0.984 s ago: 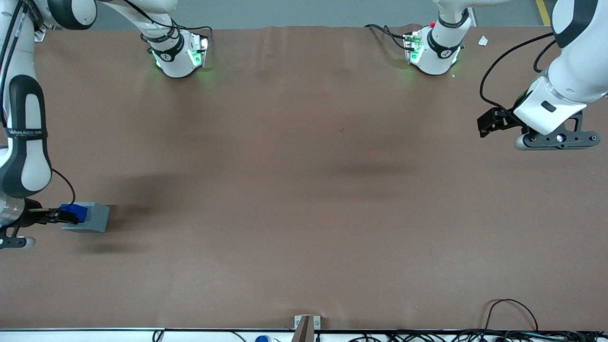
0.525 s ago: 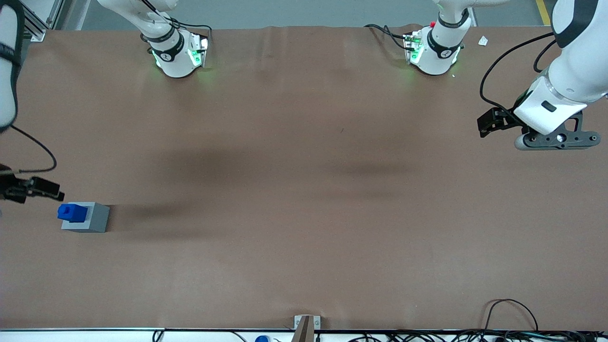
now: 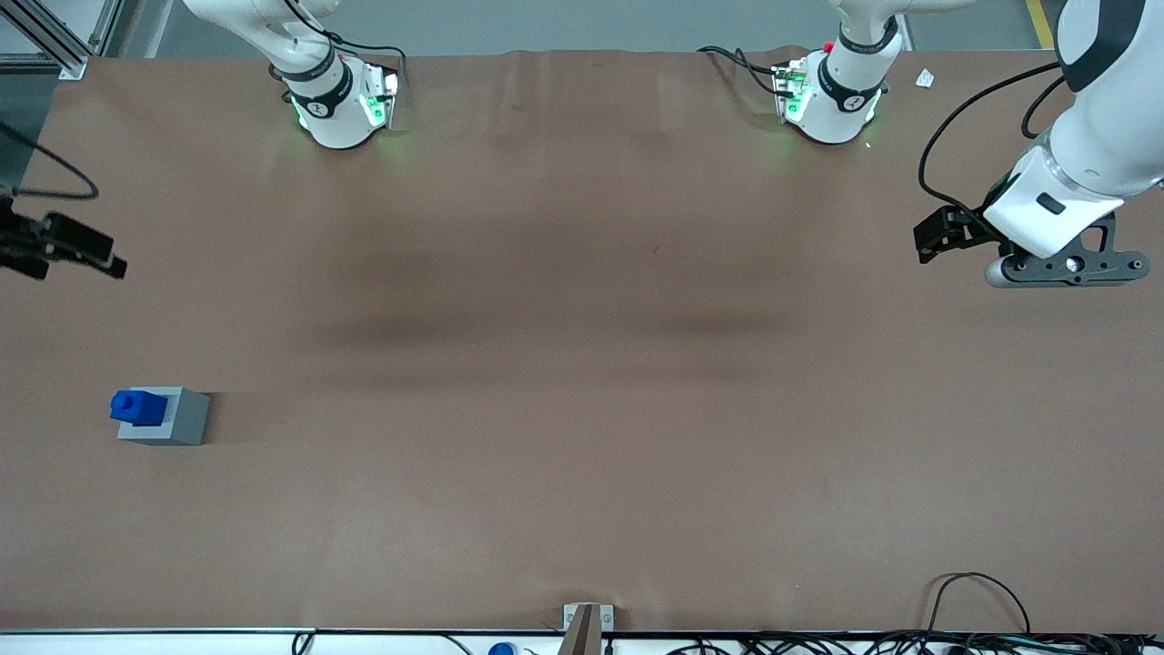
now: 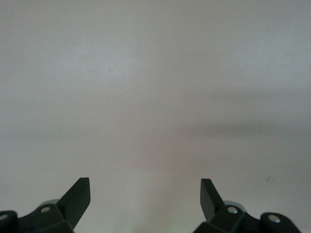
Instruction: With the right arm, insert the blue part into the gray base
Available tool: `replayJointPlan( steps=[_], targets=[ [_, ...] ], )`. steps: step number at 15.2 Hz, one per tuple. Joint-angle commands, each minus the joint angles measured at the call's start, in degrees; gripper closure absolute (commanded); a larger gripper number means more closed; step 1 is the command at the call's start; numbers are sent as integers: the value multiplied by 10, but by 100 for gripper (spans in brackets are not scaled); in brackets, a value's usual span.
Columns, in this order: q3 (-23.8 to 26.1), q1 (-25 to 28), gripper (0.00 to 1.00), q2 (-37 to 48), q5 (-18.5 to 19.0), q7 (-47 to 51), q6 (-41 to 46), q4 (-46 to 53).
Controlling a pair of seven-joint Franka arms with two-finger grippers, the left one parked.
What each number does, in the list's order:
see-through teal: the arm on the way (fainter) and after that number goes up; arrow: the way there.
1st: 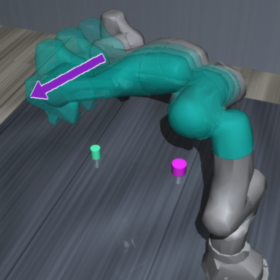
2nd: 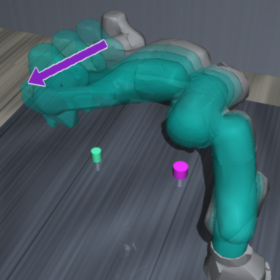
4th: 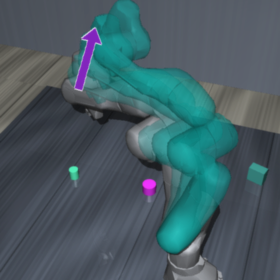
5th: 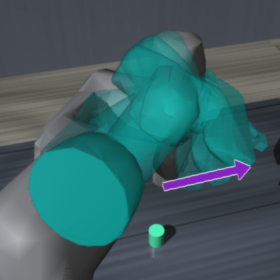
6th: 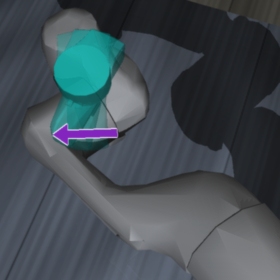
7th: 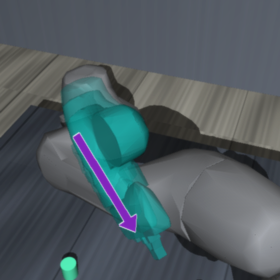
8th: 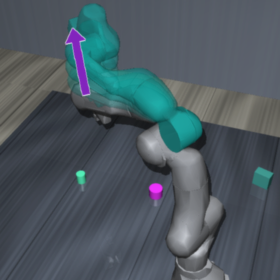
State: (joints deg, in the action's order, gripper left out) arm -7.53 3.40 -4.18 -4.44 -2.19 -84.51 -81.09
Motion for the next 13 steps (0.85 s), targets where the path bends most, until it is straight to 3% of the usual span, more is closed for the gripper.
replayJointPlan(
  steps=[1,5,13],
  targets=[
    [-2,10,0,95,1,12,-8,-98],
    [16,18,0,153,40,11,-5,-140],
    [14,13,0,146,33,12,1,-118]
  ],
)
